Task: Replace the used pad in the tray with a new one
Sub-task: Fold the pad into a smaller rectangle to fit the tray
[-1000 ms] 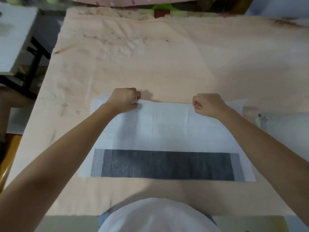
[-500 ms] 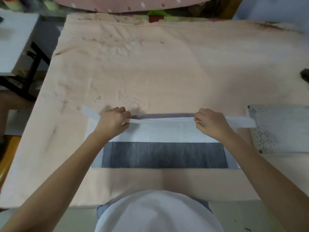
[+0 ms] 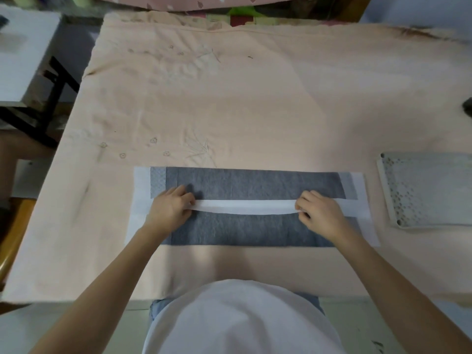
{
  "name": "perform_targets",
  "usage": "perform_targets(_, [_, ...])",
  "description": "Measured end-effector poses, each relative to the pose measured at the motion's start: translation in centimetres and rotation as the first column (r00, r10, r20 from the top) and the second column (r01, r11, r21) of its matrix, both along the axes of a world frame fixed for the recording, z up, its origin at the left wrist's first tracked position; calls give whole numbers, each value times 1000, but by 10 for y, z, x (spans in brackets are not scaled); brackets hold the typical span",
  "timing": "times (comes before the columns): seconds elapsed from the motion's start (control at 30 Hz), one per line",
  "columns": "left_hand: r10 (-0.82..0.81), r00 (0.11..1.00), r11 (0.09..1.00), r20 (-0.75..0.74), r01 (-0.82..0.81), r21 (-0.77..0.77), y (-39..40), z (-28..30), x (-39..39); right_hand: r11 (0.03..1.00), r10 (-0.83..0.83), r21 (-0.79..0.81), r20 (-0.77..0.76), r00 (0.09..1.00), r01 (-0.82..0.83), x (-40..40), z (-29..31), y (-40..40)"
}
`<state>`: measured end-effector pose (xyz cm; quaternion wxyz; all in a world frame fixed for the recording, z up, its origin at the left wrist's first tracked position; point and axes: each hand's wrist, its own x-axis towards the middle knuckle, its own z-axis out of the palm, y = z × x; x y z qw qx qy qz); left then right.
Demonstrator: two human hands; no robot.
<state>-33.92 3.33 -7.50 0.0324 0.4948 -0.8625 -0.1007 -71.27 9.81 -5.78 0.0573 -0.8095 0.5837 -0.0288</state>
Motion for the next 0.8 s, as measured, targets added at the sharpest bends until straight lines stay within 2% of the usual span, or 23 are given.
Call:
perform_targets(0.13, [39, 999, 996, -9, -39, -74, 9, -7, 4, 999, -50, -5, 18, 999, 50, 1, -11, 7])
perform_targets(0.27, [131, 991, 988, 3, -130, -88, 17, -3, -1, 991, -104, -69, 141, 985, 114, 8, -11, 14])
perform_targets(0.37, [161, 987, 984, -25, -162, -67, 20, -3, -13, 962, -188, -160, 192, 963, 220, 20, -6, 16])
perform_targets(0.43, [138, 990, 988, -33, -140, -65, 19, -6, -27, 939, -270, -162, 207, 940, 305, 34, -6, 13])
perform_targets(0.53, [103, 994, 993, -28, -104, -49, 14, -12, -53, 939, -329, -47, 158, 931, 340, 67, -9, -1])
perform_targets(0.63, [142, 990, 990, -15, -143, -18, 4, -19, -74, 965, -258, 57, 66, 964, 254, 105, -15, -20])
perform_targets(0.8, [180, 984, 983, -2, -180, 42, -8, -32, -82, 981, -164, 91, -73, 984, 171, 154, -32, -45])
